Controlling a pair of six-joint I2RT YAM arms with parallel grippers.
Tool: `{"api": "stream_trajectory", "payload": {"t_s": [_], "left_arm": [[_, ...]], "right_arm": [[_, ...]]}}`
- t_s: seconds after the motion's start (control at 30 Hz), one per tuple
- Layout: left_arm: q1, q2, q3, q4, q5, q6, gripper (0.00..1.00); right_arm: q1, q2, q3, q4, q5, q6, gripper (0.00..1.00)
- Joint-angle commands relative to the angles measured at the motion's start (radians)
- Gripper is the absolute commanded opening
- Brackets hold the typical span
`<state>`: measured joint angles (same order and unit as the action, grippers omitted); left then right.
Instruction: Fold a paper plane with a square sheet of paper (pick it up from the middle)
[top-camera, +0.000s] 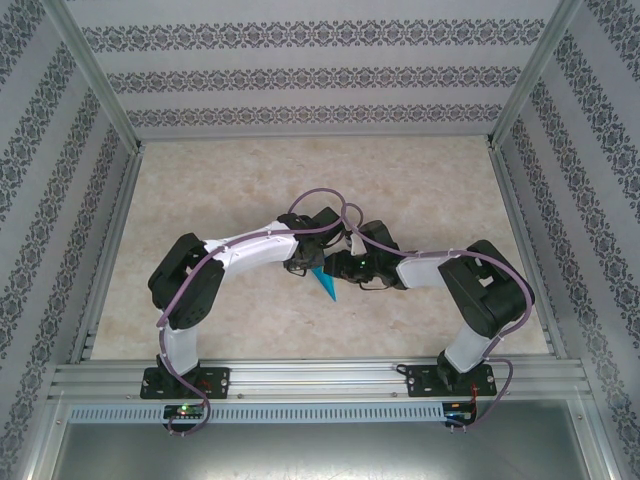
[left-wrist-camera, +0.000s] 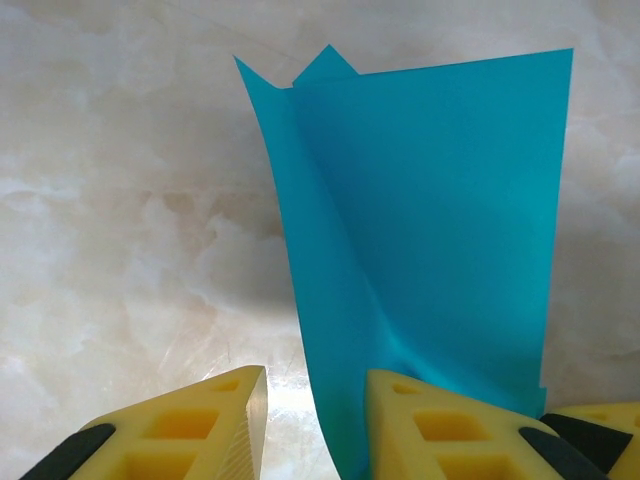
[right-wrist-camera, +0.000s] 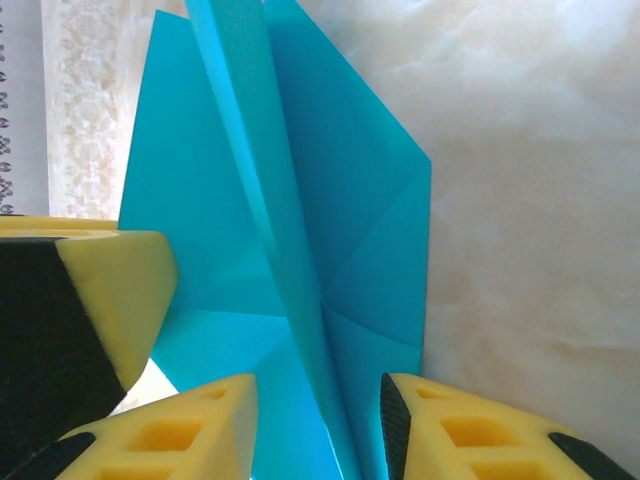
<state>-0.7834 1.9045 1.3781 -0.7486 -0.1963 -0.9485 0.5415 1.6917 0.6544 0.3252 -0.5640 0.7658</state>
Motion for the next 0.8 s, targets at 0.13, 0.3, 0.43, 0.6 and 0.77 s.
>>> {"api": "stream_trajectory", "payload": {"t_s": [0.13,0.3,0.43,0.6,0.77], "left_arm": [[0.012,-0.032,-0.02,0.001,-0.026,-0.011,0.32],[0.012,-0.032,-0.022,0.007,-0.024,-0.012,0.32],[0.012,-0.033,-0.024,0.008,-0.023,-0.012,0.32],[0.013,-0.037,-0.025,0.007,-0.025,-0.01,0.33],[0.015,-0.041,-0.031,0.014,-0.023,-0.012,0.33]], "right_arm": [[0.001,-0.063,-0.01,-0.053,0.104,-0.052,0.4],[-0.008,-0.035,-0.009,-0.044,0.079,-0.04,0.4],[0.009,0.003,-0.001,-0.004,0.039,-0.021,0.4],[0.029,0.011,-0.009,0.047,0.03,-0.009,0.39],[0.045,0.004,-0.009,0.057,-0.001,-0.03,0.4]]}}
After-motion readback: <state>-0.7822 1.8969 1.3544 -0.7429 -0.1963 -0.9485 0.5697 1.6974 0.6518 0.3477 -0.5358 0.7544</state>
